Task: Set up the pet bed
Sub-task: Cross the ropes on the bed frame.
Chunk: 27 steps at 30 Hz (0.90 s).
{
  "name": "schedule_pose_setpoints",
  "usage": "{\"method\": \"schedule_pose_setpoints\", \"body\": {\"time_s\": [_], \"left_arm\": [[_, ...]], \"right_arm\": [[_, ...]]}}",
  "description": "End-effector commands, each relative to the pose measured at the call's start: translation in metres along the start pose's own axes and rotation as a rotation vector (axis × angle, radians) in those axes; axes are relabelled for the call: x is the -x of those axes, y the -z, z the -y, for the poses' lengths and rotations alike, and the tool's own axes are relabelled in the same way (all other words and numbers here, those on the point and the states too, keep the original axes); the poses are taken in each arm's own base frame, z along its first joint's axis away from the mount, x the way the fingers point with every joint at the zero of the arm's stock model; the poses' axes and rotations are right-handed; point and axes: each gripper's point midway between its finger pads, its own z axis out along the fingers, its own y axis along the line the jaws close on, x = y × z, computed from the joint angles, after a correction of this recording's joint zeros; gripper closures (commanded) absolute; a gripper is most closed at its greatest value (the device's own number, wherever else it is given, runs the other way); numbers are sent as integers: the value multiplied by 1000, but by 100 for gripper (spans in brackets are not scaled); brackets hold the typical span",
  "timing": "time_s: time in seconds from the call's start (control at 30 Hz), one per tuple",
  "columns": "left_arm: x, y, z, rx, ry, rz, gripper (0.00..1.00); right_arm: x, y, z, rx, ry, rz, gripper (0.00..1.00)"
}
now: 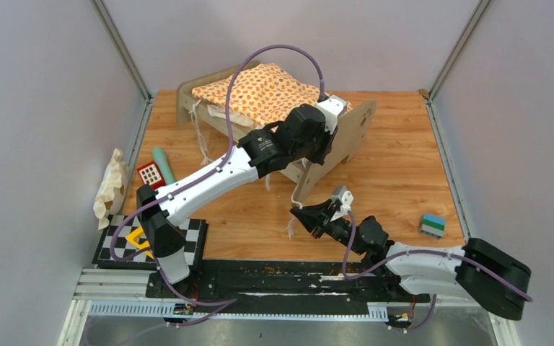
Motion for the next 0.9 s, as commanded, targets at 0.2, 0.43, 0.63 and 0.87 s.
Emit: {"method": "schedule_pose_setpoints", "body": {"time_s": [0.2, 0.43, 0.63, 0.87], "left_arm": [[43, -23, 32, -130, -19, 191, 100], [53, -27, 37, -129, -27, 203, 100], [37, -37, 48, -179, -17, 165, 100], [0, -43, 76, -328, -102, 77, 100]], "right_arm": [[-11, 20, 17, -146, -29, -128, 100], [-51, 25, 10, -89, -45, -244, 100], [-37, 18, 8, -99, -45, -196, 100], [-11, 31, 12, -172, -123, -148, 100]]}}
